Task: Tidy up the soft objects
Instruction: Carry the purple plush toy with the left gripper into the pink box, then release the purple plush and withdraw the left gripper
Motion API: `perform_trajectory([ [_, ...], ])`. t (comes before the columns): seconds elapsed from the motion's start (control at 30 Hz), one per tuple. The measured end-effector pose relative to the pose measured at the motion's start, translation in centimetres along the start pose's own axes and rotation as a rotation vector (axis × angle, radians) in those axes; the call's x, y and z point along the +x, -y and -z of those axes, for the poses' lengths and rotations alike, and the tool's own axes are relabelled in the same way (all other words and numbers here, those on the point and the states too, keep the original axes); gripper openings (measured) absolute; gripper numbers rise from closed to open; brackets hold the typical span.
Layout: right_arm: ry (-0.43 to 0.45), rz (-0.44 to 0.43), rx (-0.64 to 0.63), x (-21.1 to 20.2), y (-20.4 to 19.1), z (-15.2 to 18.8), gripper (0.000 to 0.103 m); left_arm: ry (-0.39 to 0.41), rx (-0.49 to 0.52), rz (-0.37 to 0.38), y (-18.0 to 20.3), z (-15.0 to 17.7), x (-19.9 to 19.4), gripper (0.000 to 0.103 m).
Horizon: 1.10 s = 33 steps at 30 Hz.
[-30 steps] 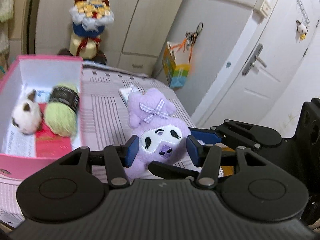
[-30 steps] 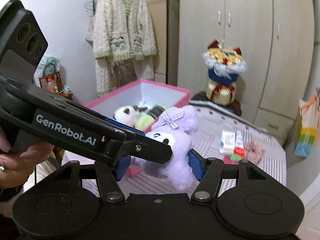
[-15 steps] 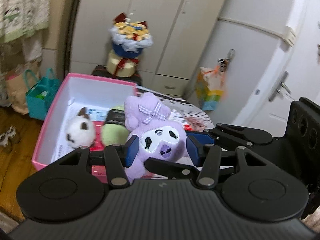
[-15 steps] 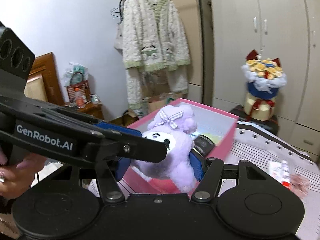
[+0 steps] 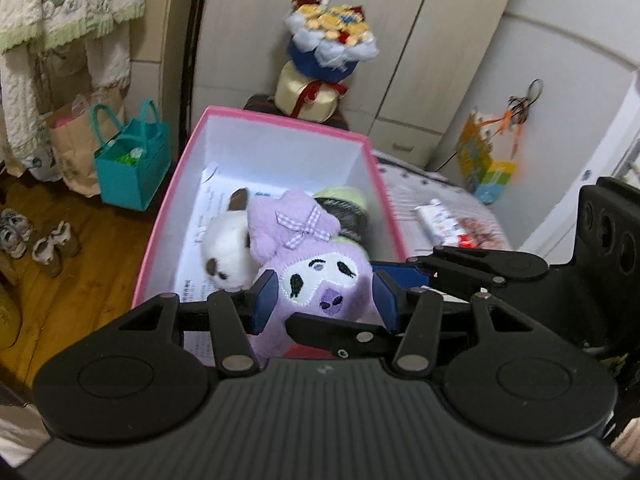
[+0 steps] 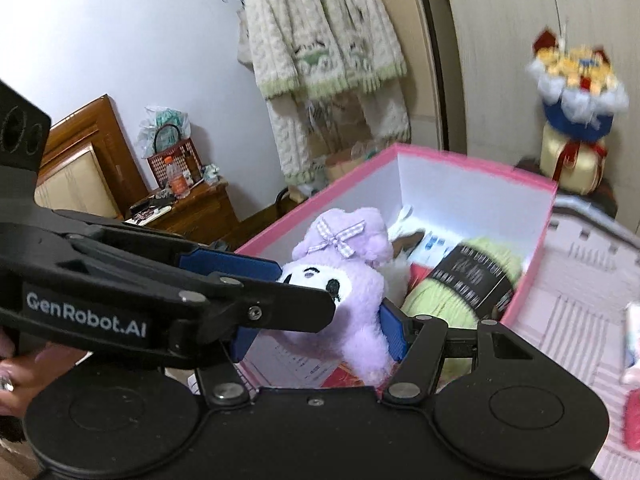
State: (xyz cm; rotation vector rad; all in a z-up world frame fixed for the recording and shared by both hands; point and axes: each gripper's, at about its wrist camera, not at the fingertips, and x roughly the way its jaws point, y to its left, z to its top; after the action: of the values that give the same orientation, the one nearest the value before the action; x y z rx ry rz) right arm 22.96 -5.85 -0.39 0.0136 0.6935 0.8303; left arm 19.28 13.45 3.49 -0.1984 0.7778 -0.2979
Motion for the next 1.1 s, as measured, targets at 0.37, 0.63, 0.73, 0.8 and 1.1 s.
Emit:
perform_trajectory([
  [0.37, -0.071, 0.014, 0.033, 2.5, 0.7, 0.3, 0.068, -0.058, -0.028, 0.019, -1.9, 0.2, 2.1, 0.05],
  [0.63, -0.077, 0.105, -0.069, 1.6, -0.8, 0.4, 0.07, -0.026, 0.002, -0.001, -1.6, 0.9, 1.0, 0.063],
  [0.73, -0.058, 0.114, -0.087, -0.1, -1.2, 0.3, 0.07, -0.002, 0.033, -0.002, -1.0, 0.9, -0.6, 0.064],
  [0.8, -0.039, 0.116, -0.1, -1.7, -1.4, 0.5, 0.07, 0.021, 0.056, -0.004, -0.6, 1.0, -2.1, 0.065],
  [1.1, 0.032, 0.173, -0.135, -8.8, -1.7, 1.7, 0.07, 0.108, 0.127, -0.004, 2.0, 1.6, -7.6, 0.067],
])
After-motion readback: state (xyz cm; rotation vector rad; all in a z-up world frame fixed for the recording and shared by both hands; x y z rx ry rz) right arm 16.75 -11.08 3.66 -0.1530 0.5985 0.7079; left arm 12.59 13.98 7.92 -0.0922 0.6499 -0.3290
